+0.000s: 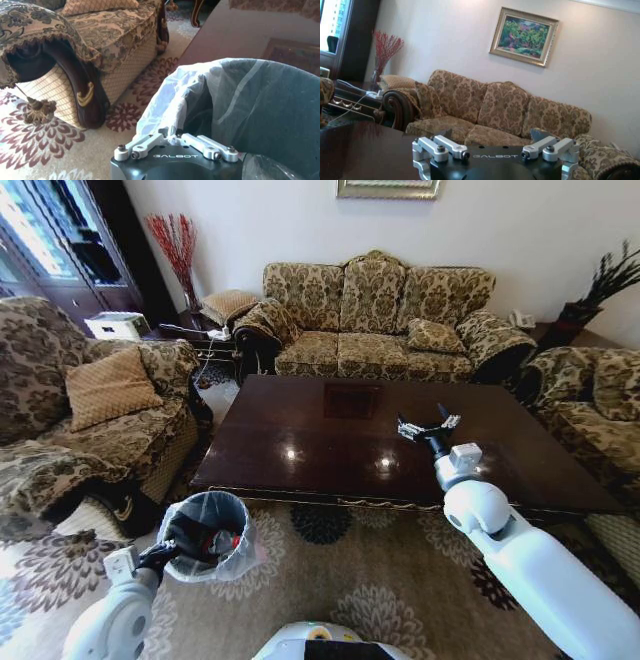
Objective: Move to the front of the table and place the trash on the table into the trash bin.
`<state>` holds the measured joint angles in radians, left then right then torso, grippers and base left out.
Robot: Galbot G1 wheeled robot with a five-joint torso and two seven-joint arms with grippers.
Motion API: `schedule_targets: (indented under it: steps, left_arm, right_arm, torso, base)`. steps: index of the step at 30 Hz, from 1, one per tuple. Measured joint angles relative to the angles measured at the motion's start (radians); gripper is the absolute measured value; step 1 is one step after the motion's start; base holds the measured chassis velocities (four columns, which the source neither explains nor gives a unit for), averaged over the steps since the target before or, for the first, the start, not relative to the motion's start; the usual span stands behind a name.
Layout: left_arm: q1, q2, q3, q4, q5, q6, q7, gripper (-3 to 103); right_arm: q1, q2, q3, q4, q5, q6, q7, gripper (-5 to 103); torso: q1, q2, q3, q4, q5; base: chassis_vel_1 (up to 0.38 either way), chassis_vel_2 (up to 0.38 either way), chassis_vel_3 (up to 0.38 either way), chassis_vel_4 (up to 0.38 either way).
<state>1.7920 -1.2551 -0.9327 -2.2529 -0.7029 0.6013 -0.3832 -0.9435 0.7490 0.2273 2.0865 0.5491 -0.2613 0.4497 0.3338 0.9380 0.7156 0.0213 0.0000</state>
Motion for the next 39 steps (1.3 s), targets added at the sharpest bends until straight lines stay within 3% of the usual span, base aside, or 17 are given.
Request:
schedule_targets:
  steps: [24,27,30,31,34,39]
  left_arm:
    - [-0.002,0.001,0.0,0.0,0.0,-0.001,0.002,1]
    - [-0.025,0.009,-0.003,0.031,0.006,-0.048,0.039,1]
    - [-0.087,0.034,-0.017,0.111,0.027,-0.179,0.134,1]
    - [-0.087,0.034,-0.017,0.111,0.027,-0.179,0.134,1]
    - [-0.14,0.054,-0.025,0.186,0.046,-0.289,0.219,1]
    - [-0.142,0.058,-0.04,0.21,0.057,-0.331,0.269,3]
  right_arm:
    - [0.0,0.0,0.0,0.003,0.004,-0.004,0.001,100]
    - [0.0,-0.007,-0.002,0.048,0.072,-0.055,0.01,100]
    - [0.0,-0.015,-0.007,0.12,0.189,-0.138,0.026,100]
    - [0.0,-0.015,-0.007,0.12,0.189,-0.138,0.026,100]
    - [-0.003,-0.014,-0.008,0.123,0.201,-0.143,0.026,100]
    - [-0.004,-0.015,-0.009,0.125,0.204,-0.139,0.027,100]
  torso:
    - [0.0,0.0,0.0,0.0001,0.0001]
    - [0.0,0.0,0.0,0.0003,0.0001]
    - [0.0,0.0,0.0,0.0,0.0]
    - [0.0,0.0,0.0,0.0,0.0]
    - [0.0,0.0,0.0,0.0006,-0.0005]
    - [0.0,0.0,0.0,0.0003,-0.0004]
  base:
    - [0.0,0.0,0.0,0.0]
    - [0.0,0.0,0.0,0.0]
    - [0.0,0.0,0.0,0.0]
    - [0.0,0.0,0.0,0.0]
    - [0.0,0.0,0.0,0.0]
    - [0.0,0.0,0.0,0.0]
